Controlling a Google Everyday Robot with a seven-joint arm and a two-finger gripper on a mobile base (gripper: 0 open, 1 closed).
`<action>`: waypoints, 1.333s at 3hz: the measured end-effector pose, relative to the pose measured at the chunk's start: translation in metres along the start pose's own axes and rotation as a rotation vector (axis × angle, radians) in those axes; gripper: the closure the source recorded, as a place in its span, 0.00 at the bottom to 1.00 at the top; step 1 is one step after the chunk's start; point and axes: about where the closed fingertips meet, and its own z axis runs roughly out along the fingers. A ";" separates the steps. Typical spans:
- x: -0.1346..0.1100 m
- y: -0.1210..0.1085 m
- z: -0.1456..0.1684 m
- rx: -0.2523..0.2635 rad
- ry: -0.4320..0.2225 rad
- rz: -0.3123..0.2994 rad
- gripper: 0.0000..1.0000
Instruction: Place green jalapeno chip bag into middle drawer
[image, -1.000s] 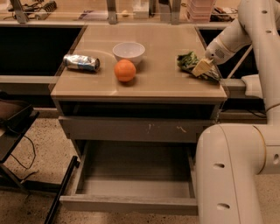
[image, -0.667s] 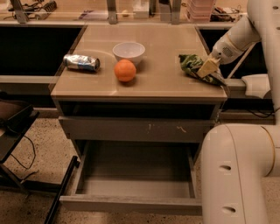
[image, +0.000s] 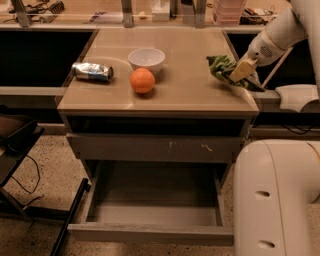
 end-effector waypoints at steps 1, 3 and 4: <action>0.014 0.013 -0.071 0.063 -0.011 0.032 1.00; 0.054 0.075 -0.200 0.198 -0.080 0.042 1.00; 0.057 0.104 -0.224 0.216 -0.101 0.040 1.00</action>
Offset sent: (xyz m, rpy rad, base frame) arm -0.3750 0.0241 0.0141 -0.0264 0.0498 -0.1252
